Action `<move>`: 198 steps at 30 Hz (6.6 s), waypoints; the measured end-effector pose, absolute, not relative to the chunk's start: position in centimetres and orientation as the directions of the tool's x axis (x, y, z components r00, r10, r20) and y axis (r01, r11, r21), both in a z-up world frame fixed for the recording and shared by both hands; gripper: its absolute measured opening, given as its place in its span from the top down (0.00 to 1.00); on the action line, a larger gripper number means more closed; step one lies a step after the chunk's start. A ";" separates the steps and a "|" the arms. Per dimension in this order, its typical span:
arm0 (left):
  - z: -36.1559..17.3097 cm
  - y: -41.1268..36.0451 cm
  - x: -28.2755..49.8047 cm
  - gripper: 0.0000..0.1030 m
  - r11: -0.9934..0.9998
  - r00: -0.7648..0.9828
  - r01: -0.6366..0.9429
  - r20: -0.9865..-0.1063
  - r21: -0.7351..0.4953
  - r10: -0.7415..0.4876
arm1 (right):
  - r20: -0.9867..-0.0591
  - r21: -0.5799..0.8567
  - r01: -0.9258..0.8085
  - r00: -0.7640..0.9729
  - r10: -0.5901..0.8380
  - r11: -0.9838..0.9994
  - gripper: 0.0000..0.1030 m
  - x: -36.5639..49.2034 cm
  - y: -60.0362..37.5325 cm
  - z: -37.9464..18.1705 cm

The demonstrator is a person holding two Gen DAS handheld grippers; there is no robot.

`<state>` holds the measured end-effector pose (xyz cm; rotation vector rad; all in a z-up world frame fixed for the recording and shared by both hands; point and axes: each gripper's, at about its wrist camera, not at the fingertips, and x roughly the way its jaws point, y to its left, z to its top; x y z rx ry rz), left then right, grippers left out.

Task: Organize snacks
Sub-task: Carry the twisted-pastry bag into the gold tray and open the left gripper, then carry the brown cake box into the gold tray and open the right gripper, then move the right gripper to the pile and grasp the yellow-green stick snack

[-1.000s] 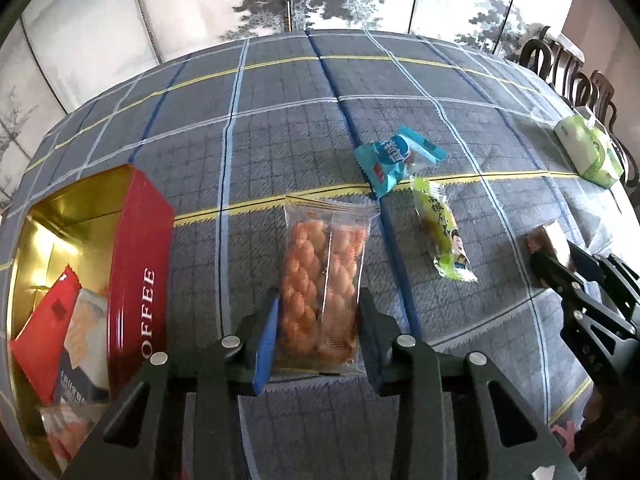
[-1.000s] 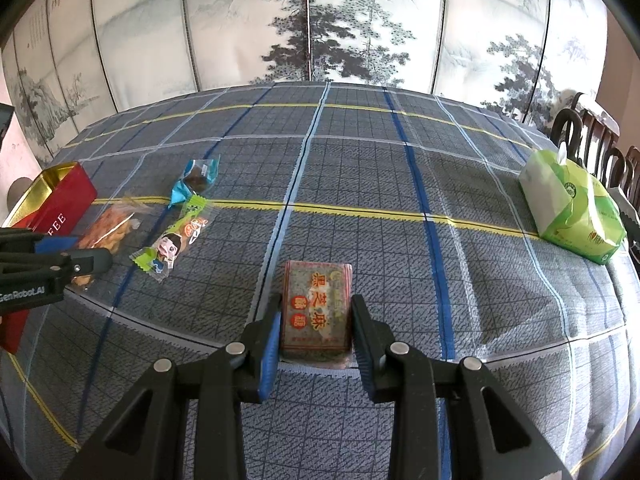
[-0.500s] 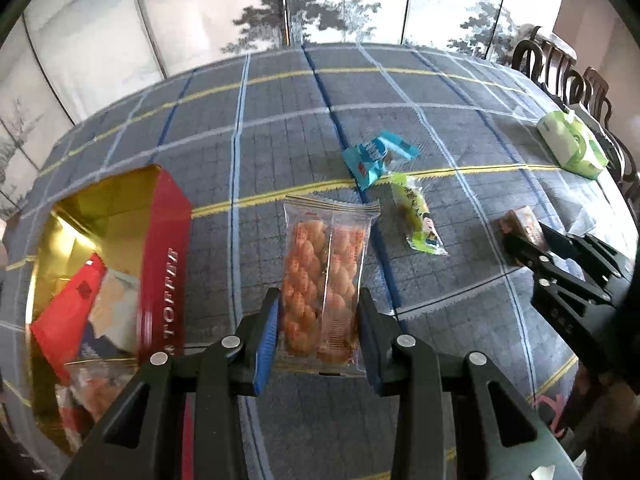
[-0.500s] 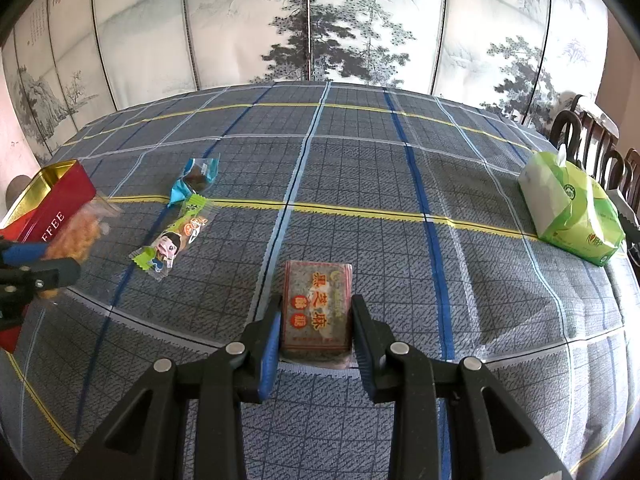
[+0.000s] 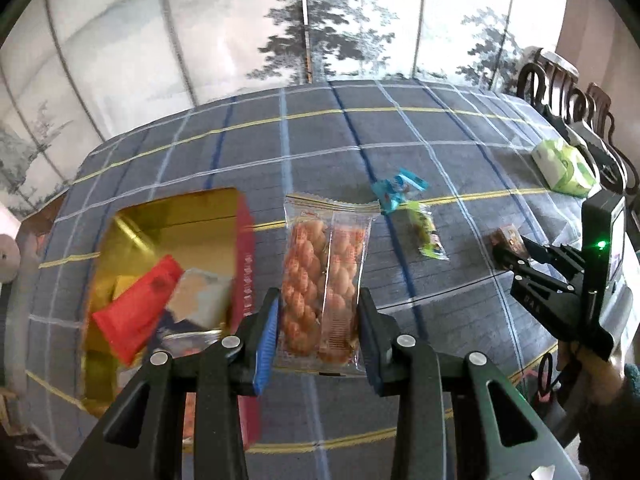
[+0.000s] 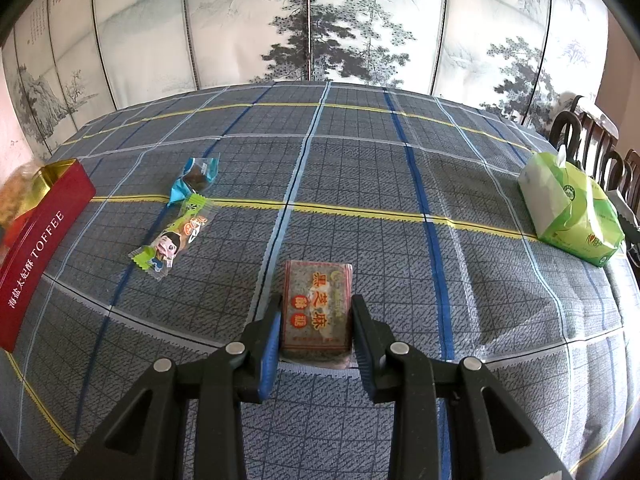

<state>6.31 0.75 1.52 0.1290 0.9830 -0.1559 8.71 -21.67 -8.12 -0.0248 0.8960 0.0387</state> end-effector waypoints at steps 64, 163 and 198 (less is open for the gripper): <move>-3.2 16.6 4.2 0.47 0.983 0.457 -0.049 -0.871 0.176 0.179 | -0.779 -0.039 -0.047 0.627 -0.001 0.998 0.68 8.7 -21.9 -8.1; 0.5 28.0 -6.8 0.09 0.909 0.461 -0.410 -0.844 0.071 0.274 | -0.790 -0.001 -0.598 0.493 0.366 0.802 0.70 4.7 12.3 -3.7; 0.7 22.1 -4.2 0.09 0.953 0.493 -0.298 -0.846 0.054 0.202 | -0.730 0.042 -0.321 0.637 0.249 0.946 0.57 7.4 -3.8 -0.4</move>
